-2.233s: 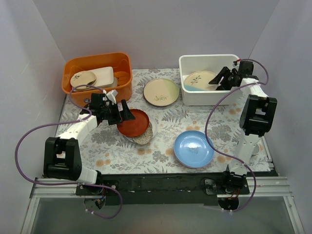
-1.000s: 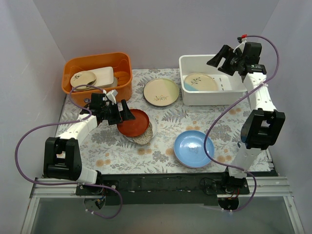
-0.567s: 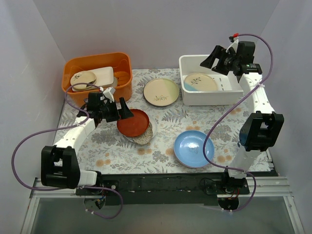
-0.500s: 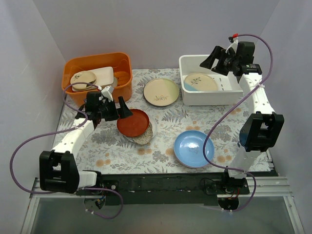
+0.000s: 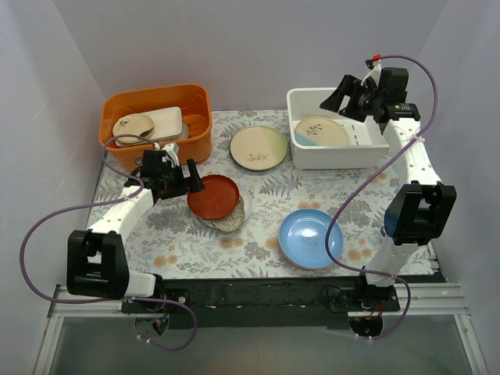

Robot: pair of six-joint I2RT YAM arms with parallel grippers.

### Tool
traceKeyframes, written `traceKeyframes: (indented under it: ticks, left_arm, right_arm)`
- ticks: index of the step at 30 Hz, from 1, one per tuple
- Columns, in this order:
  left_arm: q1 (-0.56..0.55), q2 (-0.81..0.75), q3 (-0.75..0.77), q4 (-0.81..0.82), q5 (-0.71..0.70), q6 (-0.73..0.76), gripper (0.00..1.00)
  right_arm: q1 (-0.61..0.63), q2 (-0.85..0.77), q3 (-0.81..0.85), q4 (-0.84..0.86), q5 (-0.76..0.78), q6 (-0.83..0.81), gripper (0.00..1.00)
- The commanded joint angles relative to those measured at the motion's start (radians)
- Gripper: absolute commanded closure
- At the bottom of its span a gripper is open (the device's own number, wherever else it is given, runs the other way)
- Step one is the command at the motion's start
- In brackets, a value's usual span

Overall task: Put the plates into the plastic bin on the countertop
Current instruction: Pick up the plate at the center of the board.

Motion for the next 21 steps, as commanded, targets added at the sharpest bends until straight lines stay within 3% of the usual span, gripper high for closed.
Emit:
traceKeyframes:
  ticks: [1,11,21]
  left_arm:
    - [-0.003,0.076,0.035,-0.061,-0.009,0.015,0.03]
    - [-0.003,0.143,0.054,-0.086,0.021,0.011,0.16]
    - [-0.003,0.172,0.058,-0.089,0.048,0.012,0.45]
  right_arm:
    - [0.002,-0.046,-0.012,0.005,-0.011,-0.024,0.09]
    - [0.002,-0.045,-0.015,0.005,-0.010,-0.028,0.09]
    - [0.002,-0.036,-0.014,0.003,-0.025,-0.027,0.09]
